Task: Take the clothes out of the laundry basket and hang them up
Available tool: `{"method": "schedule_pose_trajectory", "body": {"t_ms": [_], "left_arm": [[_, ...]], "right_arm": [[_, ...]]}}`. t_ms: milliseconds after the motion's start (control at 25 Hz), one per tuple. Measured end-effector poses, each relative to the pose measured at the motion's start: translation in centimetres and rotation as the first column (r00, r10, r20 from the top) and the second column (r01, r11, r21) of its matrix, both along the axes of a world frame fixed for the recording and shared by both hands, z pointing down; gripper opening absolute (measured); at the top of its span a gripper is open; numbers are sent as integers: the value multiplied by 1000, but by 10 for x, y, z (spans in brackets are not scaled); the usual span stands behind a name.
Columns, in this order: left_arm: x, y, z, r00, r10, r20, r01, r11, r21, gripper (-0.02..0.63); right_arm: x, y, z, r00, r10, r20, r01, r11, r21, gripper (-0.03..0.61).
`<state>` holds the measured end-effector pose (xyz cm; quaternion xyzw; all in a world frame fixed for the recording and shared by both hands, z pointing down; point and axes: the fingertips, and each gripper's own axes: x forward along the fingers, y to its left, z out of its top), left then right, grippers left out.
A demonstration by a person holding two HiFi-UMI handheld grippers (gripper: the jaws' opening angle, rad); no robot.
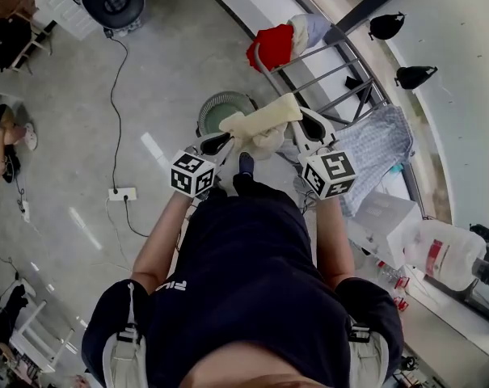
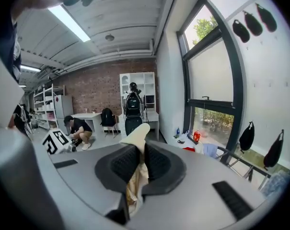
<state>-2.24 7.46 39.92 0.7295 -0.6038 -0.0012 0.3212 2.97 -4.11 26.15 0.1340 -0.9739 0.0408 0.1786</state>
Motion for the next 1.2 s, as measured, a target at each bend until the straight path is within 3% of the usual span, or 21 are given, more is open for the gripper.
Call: {"method": "schedule_pose_trajectory", "body": {"t_ms": [240,400,520,640,800,880,920,1080,1200], "left_arm": [[31,5,51,990,119,71,-110,987,-116,222],[59,-10,84,992,121,39,-112,976,-187,238],[68,-30,99,989,132,64,-118,974,-192,245],[75,-46,111,987,152,58,-137,967,-214,247],[80,-56,126,988,153,-21,-153,956,-252,235],[68,-52,125,993,120,-15,-120,960,-254,75],[59,-49,122,995,97,-2,-95,963,-251,46],[0,-28,99,997,-49,65,62,971,-230,35],[-60,-12,56,973,-180,143,203,965,-164,34]], "right_arm": [[18,-6,-45,998,59,39,-60,998,21,20],[29,-5,-70,995,86,55,-90,994,65,20],[33,-3,-84,992,112,56,-119,985,127,20],[38,-3,-89,990,121,67,-128,985,119,20],[46,-3,-94,987,139,83,-147,984,100,21],[50,-4,-92,985,155,81,-162,982,94,21],[53,-5,-91,983,166,80,-173,981,91,21],[68,-15,-86,966,249,68,-255,962,96,21],[88,-20,-77,935,354,13,-351,922,164,21]]}}
